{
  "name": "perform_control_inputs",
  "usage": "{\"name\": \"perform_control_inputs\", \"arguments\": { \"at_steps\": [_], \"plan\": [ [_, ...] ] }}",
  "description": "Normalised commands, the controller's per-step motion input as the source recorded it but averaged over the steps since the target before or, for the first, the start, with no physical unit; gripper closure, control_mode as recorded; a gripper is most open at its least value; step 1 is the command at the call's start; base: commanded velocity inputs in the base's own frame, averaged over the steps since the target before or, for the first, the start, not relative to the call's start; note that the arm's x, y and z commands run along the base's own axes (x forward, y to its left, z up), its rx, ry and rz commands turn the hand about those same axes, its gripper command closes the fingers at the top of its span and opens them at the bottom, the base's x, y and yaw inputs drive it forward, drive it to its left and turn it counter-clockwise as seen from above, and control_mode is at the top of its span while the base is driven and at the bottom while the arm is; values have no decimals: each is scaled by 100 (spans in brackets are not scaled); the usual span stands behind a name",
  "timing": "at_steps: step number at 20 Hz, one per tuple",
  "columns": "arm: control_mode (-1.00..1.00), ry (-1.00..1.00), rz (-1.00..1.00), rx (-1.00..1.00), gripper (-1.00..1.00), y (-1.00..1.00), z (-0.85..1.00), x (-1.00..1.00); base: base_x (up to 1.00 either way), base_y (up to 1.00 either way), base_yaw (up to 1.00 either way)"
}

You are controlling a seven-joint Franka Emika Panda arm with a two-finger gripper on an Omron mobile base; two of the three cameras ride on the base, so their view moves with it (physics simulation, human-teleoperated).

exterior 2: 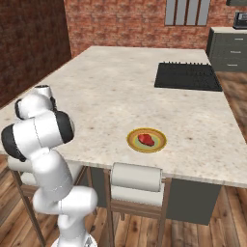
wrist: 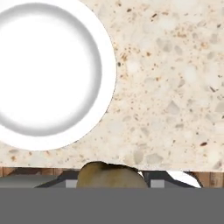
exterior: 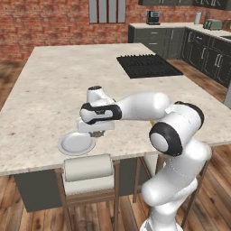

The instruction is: Transport the steak and garlic to the fridge. Place the steak on the rack containing meat and place the garlic on the rack containing the vegetable, ensuring meats and vegetables are on different racks.

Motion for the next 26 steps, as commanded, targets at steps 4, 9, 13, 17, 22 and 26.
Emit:
{"name": "perform_control_inputs", "arguments": {
  "at_steps": [4, 9, 13, 17, 22, 26],
  "plan": [
    [-100, 0, 3, 0, 100, -100, 32, -48, 0, 0, 0],
    [-100, -3, 0, -2, 100, -95, 25, -48, 0, 0, 0],
    [-100, -13, 0, -5, 100, -99, 41, -59, 0, 0, 0],
    [-100, -13, 0, 0, 100, -89, 58, -68, 0, 0, 0],
    [-100, -11, 0, 0, 100, -59, 71, -65, 0, 0, 0],
    [-100, 0, 0, 0, 100, -45, 82, -54, 0, 0, 0]
  ]
}}
